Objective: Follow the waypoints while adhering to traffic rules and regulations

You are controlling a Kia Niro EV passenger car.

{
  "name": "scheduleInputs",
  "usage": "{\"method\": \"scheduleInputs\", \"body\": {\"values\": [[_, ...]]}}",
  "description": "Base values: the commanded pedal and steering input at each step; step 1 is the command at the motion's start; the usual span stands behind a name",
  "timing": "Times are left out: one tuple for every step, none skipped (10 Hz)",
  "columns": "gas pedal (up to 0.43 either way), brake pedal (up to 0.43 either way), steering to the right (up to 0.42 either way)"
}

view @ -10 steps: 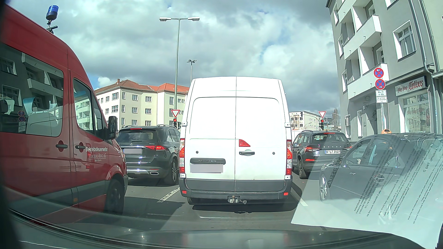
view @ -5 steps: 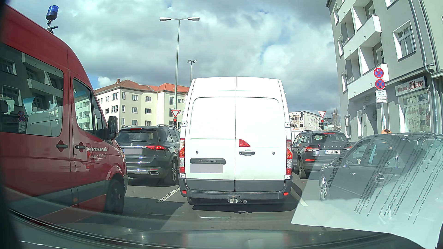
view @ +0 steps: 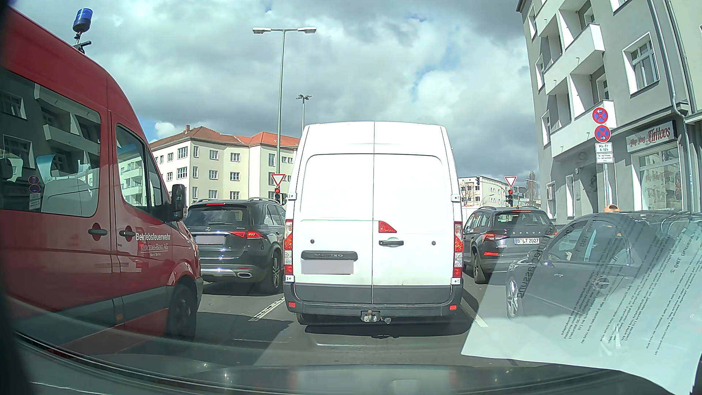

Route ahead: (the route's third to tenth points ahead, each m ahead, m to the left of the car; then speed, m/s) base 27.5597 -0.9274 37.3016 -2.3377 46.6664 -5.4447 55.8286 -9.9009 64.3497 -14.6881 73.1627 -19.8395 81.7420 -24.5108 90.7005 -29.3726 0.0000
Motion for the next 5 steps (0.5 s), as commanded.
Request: {"method": "scheduleInputs", "body": {"values": [[0.000, 0.390, -0.014], [0.000, 0.390, -0.014], [0.000, 0.390, -0.014], [0.000, 0.390, -0.014], [0.000, 0.390, -0.014]]}}
